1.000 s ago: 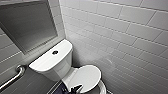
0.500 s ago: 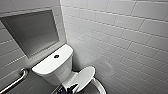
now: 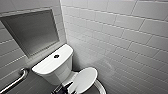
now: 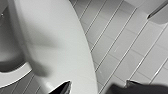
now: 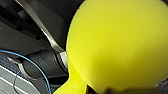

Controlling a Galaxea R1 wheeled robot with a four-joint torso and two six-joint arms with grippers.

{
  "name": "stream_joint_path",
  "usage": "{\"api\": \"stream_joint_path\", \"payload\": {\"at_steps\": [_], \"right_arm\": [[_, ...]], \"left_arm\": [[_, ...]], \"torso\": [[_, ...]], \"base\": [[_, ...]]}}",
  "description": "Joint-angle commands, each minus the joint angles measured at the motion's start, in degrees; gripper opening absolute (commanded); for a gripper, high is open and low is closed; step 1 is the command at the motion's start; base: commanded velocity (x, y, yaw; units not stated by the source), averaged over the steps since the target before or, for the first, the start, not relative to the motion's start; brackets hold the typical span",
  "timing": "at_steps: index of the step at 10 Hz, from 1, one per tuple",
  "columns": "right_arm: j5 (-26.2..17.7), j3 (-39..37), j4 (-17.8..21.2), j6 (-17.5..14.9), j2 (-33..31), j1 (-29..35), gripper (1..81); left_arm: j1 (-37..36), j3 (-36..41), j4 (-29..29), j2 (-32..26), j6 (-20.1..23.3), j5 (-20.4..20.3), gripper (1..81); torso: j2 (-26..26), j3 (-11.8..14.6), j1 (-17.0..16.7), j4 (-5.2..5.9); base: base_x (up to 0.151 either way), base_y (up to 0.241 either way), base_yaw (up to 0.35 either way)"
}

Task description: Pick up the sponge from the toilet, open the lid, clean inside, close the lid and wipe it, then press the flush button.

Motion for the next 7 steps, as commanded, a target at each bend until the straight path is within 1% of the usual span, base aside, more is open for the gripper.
{"api": "stream_joint_path", "payload": {"at_steps": [1, 3, 4, 6, 7], "right_arm": [[-4.76, -0.49, 0.03, -0.20, 0.36, -1.28, 1.0], [-4.76, -2.86, 0.03, -0.20, 1.76, -1.36, 1.0], [-4.76, -3.74, 0.03, -0.11, 2.12, -1.45, 1.0], [-4.76, -4.10, 0.03, -0.11, 2.21, -1.18, 1.0], [-4.76, -4.10, 0.03, -0.20, 2.21, -1.01, 1.0]], "left_arm": [[-5.96, 2.65, 3.24, -2.84, -3.37, 1.00, 81.1], [-5.79, 1.25, 3.68, -1.88, -3.37, 1.70, 81.1], [-5.17, -0.07, 4.29, -1.61, -3.28, 3.61, 81.1], [-3.59, -5.00, 10.54, 0.93, -2.84, 16.90, 81.1], [-2.01, -9.39, 14.23, 3.13, -2.40, 23.15, 81.1]], "torso": [[0.00, 0.00, 0.00, 0.00], [0.00, 0.00, 0.00, 0.00], [0.00, 0.00, 0.00, 0.00], [0.00, 0.00, 0.00, 0.00], [0.00, 0.00, 0.00, 0.00]], "base": [[0.000, 0.000, 0.000], [0.000, 0.000, 0.000], [0.000, 0.000, 0.000], [0.000, 0.000, 0.000], [0.000, 0.000, 0.000]]}}
